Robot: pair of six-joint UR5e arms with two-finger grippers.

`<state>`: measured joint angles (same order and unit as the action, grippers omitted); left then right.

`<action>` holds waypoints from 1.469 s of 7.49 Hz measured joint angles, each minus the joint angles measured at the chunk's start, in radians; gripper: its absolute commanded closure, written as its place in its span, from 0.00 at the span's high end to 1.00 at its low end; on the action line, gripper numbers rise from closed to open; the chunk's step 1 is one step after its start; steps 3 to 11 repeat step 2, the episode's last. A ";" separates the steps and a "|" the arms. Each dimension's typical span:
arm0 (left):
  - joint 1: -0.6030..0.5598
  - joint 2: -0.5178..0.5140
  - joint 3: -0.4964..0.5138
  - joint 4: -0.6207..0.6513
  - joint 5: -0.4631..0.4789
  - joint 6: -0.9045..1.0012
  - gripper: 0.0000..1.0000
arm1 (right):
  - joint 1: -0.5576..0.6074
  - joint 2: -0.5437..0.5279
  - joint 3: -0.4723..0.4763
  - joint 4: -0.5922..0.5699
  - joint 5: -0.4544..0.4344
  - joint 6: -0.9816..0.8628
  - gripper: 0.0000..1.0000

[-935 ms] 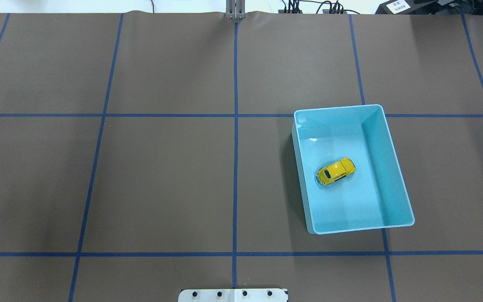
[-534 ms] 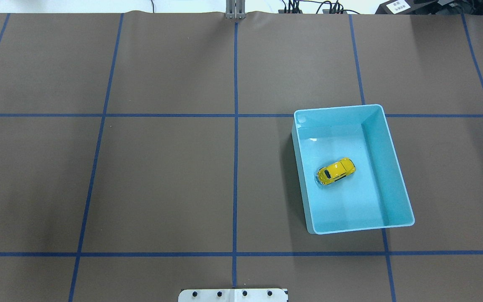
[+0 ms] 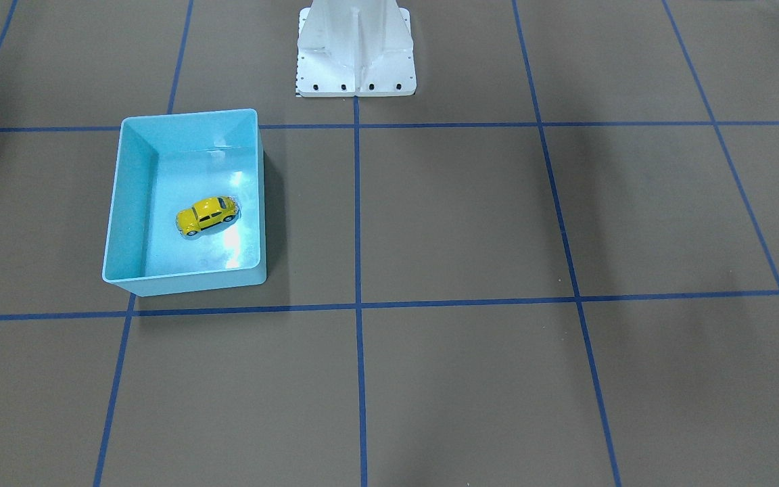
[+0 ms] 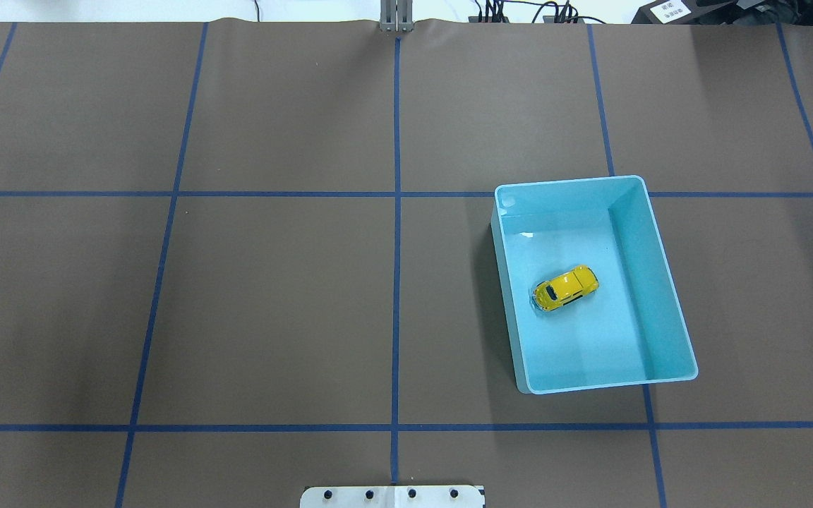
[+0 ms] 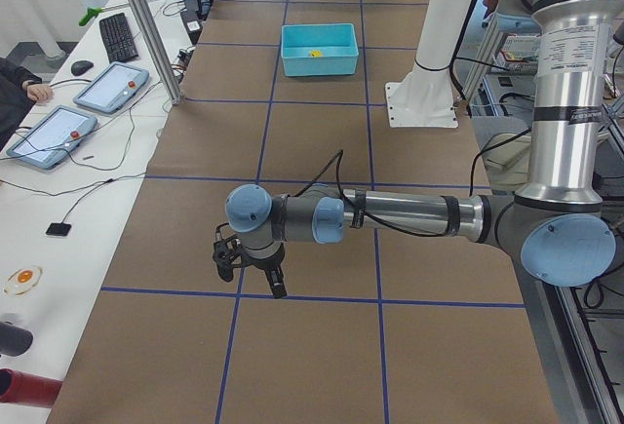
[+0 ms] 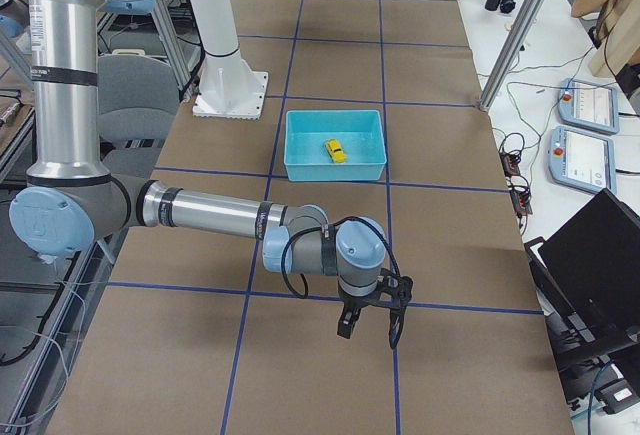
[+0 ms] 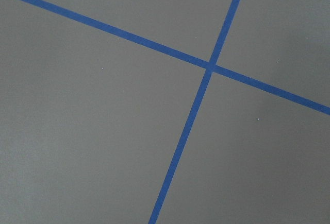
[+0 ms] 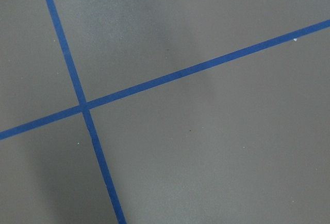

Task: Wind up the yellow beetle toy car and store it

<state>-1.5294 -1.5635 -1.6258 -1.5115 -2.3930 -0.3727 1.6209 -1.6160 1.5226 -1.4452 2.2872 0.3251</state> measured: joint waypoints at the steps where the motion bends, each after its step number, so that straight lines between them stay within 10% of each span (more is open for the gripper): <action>1: 0.000 0.000 0.001 0.000 0.000 -0.004 1.00 | 0.000 0.000 0.000 0.000 0.000 0.002 1.00; 11: 0.000 -0.001 0.001 0.000 0.000 -0.007 1.00 | -0.001 0.001 0.000 0.000 0.000 0.006 1.00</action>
